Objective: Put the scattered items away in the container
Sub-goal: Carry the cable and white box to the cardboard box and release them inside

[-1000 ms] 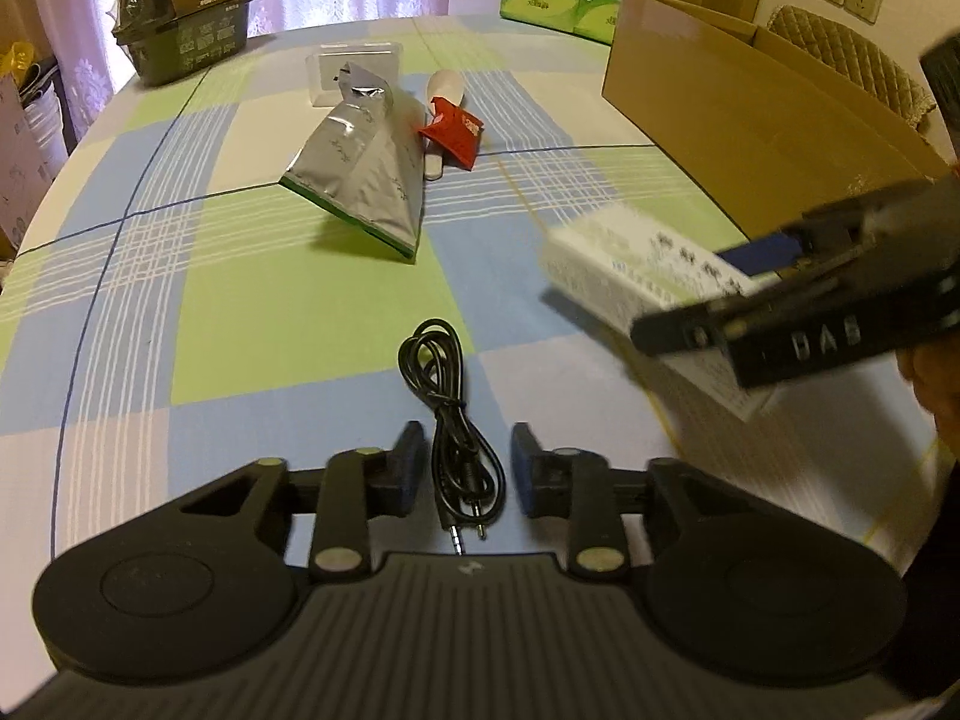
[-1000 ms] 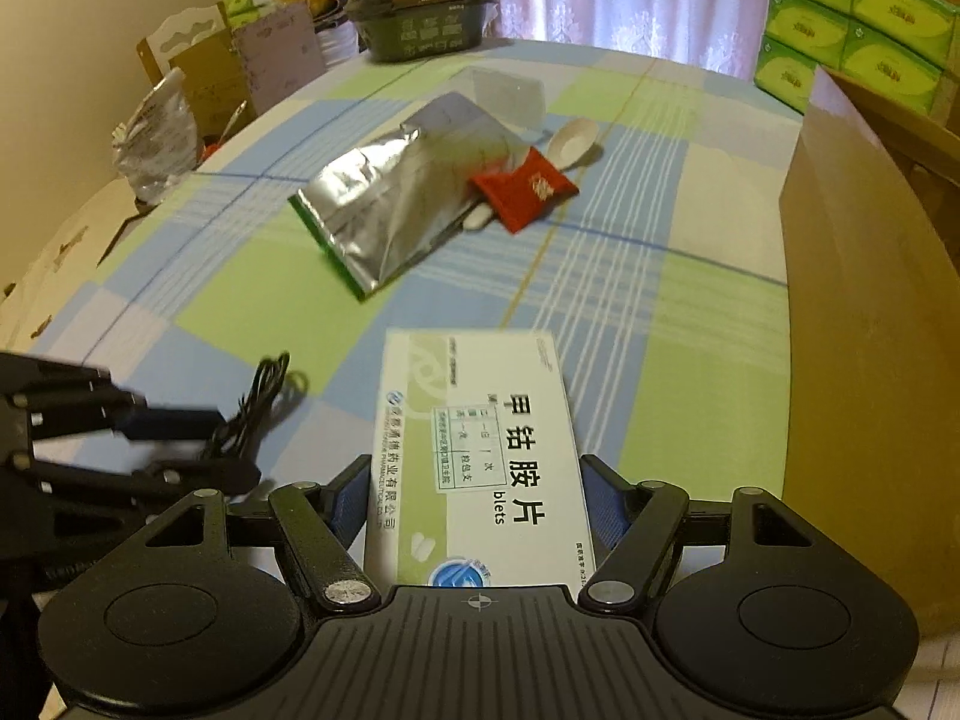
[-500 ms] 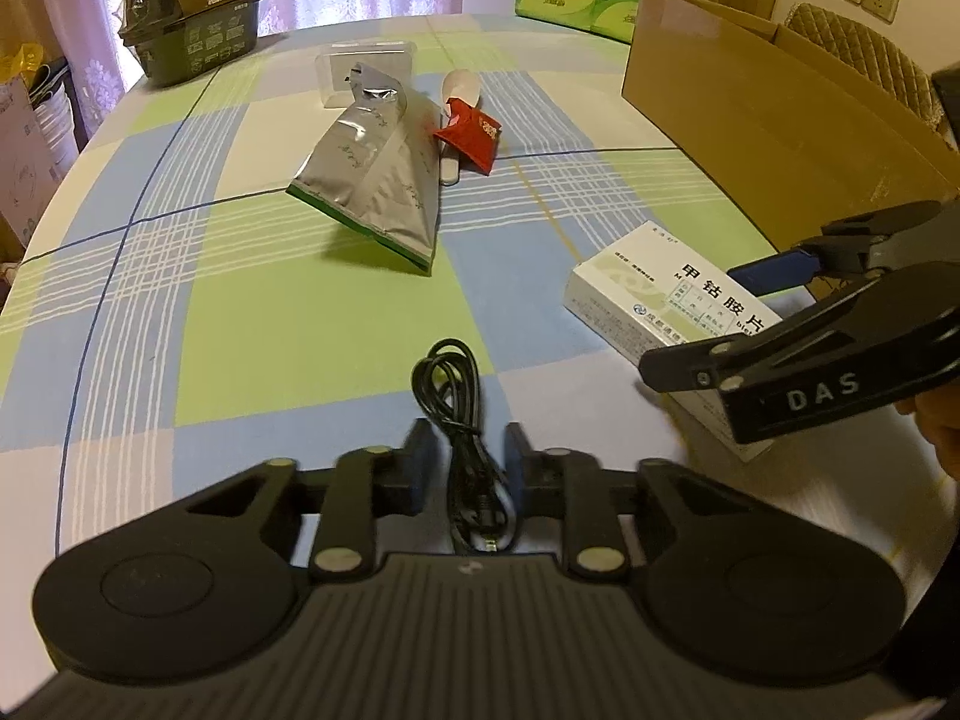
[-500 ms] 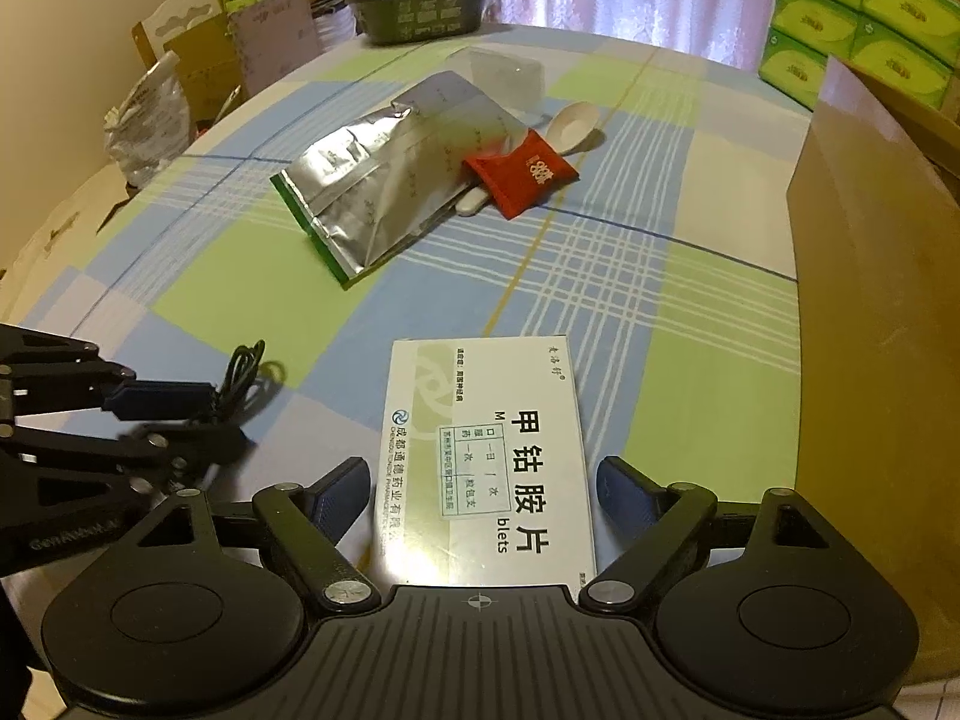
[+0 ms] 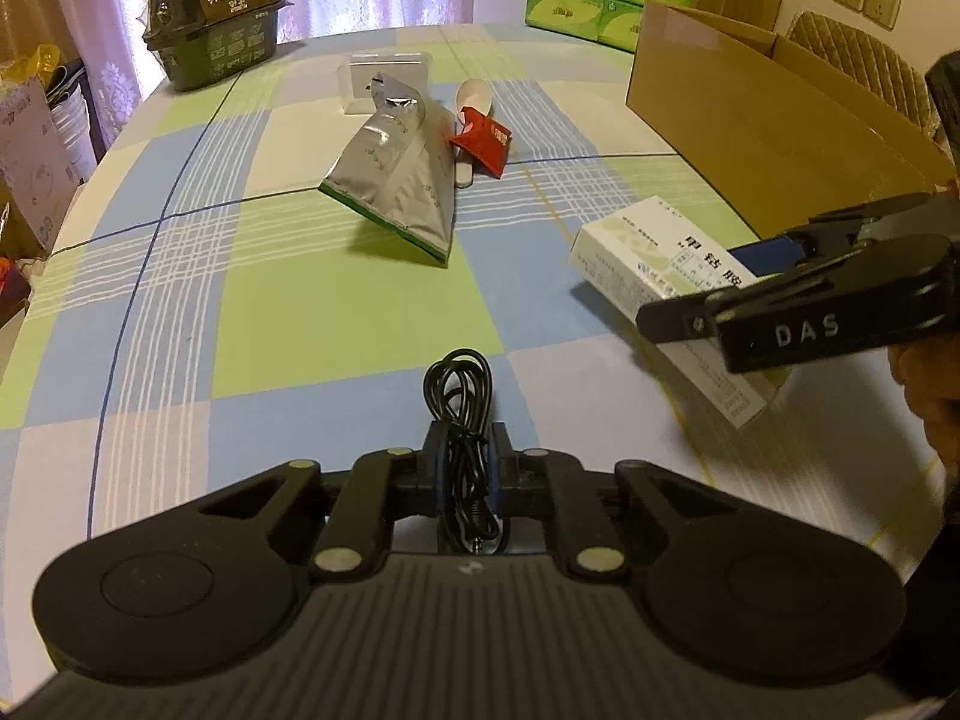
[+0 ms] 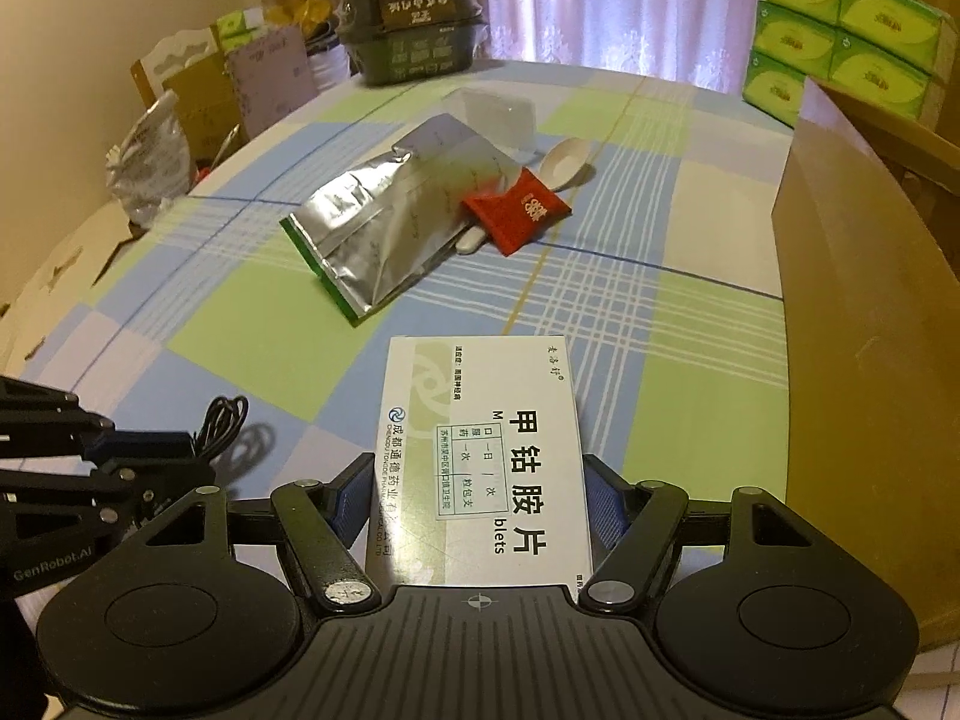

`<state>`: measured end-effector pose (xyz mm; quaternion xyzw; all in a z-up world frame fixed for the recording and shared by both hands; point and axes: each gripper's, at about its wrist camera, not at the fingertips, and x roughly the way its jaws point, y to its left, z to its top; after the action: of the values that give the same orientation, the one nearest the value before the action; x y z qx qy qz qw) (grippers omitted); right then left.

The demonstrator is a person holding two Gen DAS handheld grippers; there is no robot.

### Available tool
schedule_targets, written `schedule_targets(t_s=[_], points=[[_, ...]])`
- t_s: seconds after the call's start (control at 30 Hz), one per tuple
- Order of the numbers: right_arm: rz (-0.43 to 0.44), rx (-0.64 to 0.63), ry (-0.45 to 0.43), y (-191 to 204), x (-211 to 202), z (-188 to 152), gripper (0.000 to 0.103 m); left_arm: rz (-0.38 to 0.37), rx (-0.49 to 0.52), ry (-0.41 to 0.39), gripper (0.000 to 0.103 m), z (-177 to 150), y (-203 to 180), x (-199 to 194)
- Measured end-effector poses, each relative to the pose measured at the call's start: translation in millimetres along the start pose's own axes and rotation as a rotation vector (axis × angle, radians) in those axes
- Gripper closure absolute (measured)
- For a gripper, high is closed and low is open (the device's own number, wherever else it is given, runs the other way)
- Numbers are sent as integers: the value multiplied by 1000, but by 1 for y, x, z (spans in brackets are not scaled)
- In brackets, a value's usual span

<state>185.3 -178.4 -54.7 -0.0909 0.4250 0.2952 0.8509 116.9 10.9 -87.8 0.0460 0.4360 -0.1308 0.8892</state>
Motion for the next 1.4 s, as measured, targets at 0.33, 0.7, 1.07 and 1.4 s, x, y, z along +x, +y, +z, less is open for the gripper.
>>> schedule_targets(t_s=[0.33,0.7,1.07,1.4], points=[[4,12,-32,2,-11,-2,30,-6,8,-23,94,4,-7,-15],[-70,26,-188,-10,-77,12,30,-41,65,-121,94,44,-34,-43],[-246,99,-335,-82,-173,34,30,-171,212,-248,94,108,-121,-64],[-380,200,-330,-162,-207,6,30,-334,347,-248,94,143,-219,-47]])
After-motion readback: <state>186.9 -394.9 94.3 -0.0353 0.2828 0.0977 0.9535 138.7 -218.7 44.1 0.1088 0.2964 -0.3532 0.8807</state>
